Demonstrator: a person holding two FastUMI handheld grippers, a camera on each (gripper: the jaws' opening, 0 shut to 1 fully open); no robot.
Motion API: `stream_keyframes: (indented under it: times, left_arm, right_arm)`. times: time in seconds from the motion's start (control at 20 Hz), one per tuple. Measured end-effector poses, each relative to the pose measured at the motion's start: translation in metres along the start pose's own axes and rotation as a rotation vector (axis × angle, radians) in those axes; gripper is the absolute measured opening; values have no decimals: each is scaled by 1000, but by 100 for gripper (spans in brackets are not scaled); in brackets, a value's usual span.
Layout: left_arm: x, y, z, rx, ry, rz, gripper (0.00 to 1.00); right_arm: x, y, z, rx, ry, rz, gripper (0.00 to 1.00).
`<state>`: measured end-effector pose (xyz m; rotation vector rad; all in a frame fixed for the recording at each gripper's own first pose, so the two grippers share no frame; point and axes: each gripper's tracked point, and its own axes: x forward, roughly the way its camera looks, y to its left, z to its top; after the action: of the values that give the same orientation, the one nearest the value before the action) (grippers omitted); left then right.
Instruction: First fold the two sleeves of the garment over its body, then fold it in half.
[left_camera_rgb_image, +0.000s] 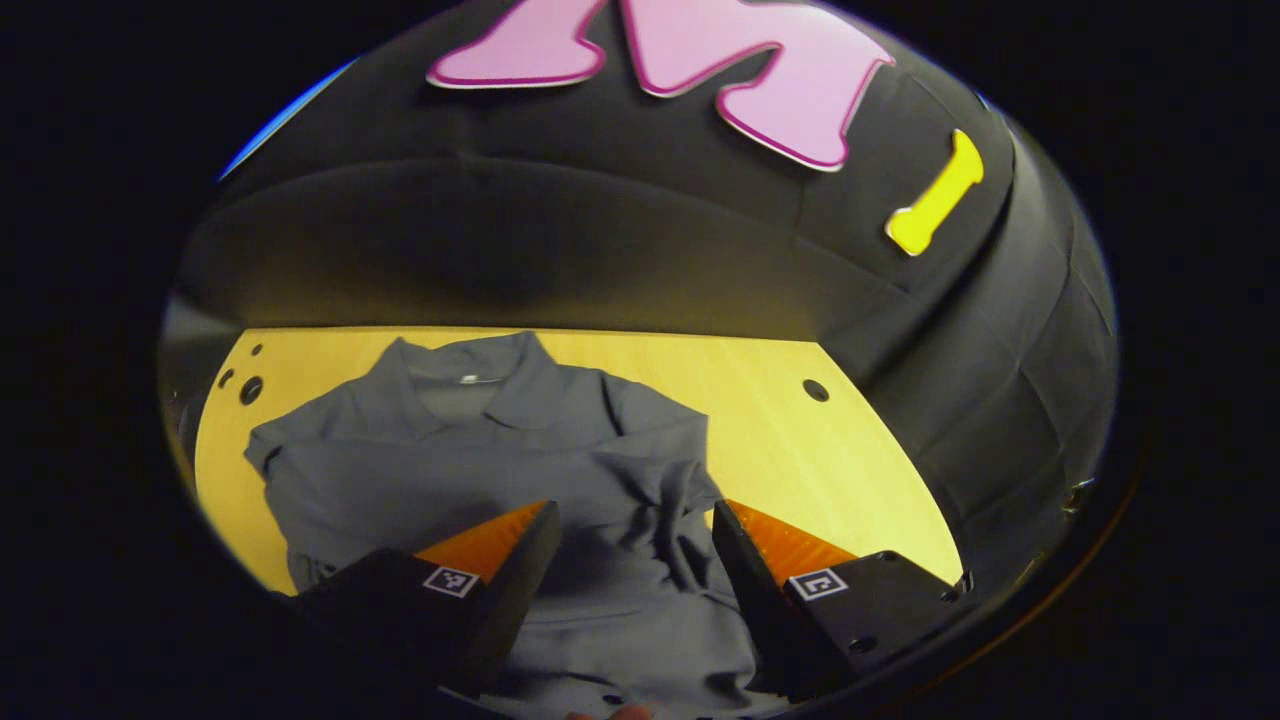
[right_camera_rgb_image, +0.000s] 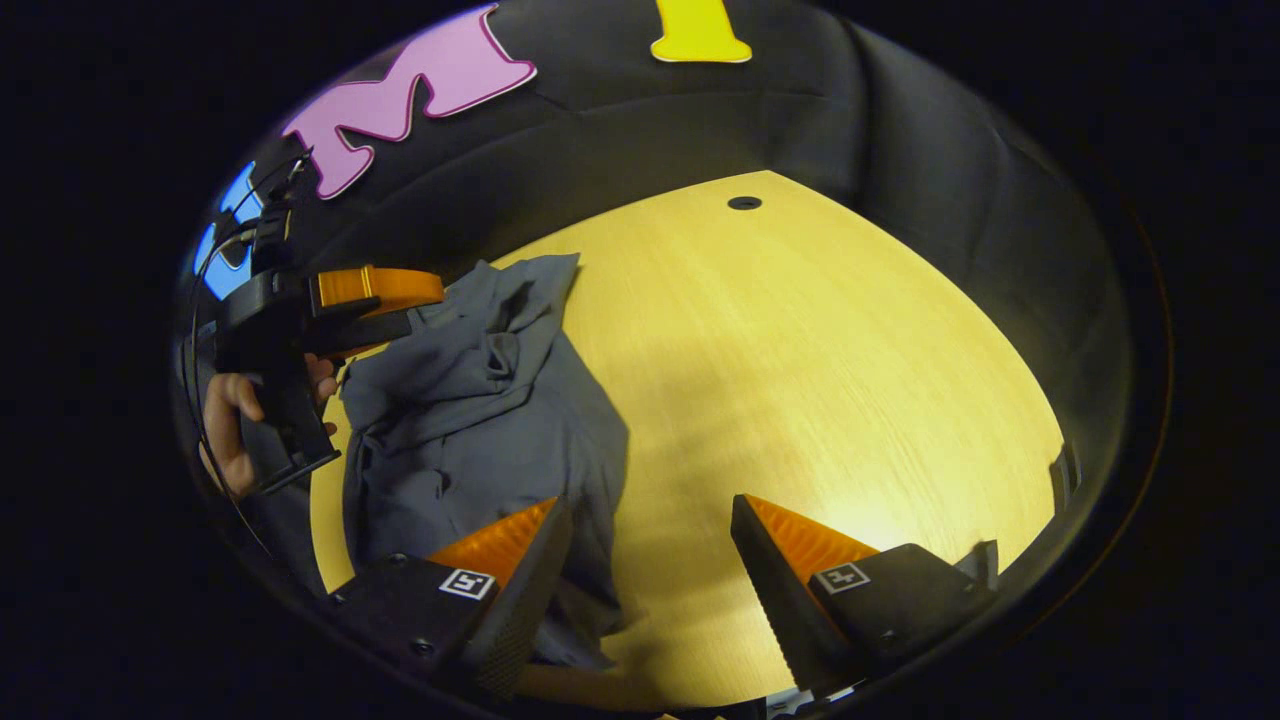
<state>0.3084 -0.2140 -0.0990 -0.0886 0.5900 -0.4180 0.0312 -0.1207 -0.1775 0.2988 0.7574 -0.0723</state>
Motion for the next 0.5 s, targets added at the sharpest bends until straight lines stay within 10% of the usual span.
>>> stream_keyframes:
  times: [0.25, 0.5]
  left_arm:
    - [-67, 74, -17, -91, -23, 81, 96]
    - [-130, 135, -62, 55, -36, 207, 96]
  right_arm:
    - [4, 33, -12, -41, 45, 85, 99]
    - [7, 58, -37, -98, 119, 131, 99]
